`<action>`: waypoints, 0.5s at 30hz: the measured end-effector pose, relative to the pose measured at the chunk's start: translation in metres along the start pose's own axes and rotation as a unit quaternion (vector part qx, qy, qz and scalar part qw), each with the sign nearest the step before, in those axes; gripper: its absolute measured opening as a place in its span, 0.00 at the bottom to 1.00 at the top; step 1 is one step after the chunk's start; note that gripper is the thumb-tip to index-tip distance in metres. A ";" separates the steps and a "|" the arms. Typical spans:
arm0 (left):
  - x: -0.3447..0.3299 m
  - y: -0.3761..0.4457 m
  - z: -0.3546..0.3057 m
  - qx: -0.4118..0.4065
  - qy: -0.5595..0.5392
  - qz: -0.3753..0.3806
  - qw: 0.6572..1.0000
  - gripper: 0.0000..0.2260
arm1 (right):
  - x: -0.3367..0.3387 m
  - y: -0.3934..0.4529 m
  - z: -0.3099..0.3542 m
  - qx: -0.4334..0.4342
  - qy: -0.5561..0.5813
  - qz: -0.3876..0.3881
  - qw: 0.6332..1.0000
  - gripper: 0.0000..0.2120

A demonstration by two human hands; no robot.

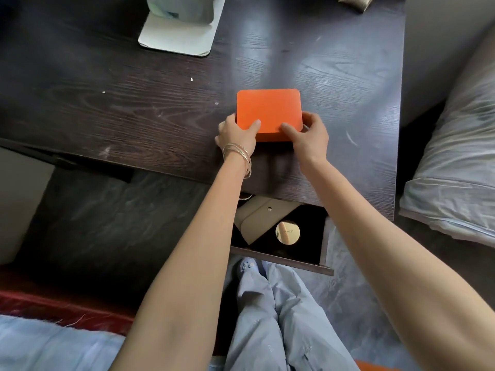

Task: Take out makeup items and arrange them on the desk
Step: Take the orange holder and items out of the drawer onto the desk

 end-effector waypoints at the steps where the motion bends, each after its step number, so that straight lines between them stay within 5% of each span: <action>1: 0.000 -0.004 0.002 0.005 -0.004 -0.013 1.000 0.24 | 0.001 -0.003 -0.001 0.001 -0.002 0.001 1.000 0.24; 6: 0.015 -0.056 0.029 -0.024 -0.182 -0.134 0.974 0.06 | 0.018 -0.054 -0.009 0.048 0.008 -0.021 0.999 0.14; 8: 0.018 -0.082 0.046 -0.055 -0.221 -0.138 0.964 0.08 | 0.031 -0.087 -0.018 0.071 0.018 -0.009 0.997 0.08; 12: -0.020 -0.112 0.092 -0.033 -0.148 -0.041 0.988 0.13 | 0.052 -0.128 -0.072 0.052 -0.043 0.070 0.995 0.04; 15: -0.073 -0.110 0.127 0.035 -0.012 0.123 0.992 0.11 | 0.060 -0.126 -0.131 -0.027 -0.145 0.090 0.985 0.07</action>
Point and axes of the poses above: each hand's wrist, its own y-axis towards the middle knuckle, its own x-axis out of the back of the hand, z = x × y, the point moved 5 cm from there along y, towards the middle knuckle, and after that the axes turned 10 degrees about y, right-handed, at the moved point
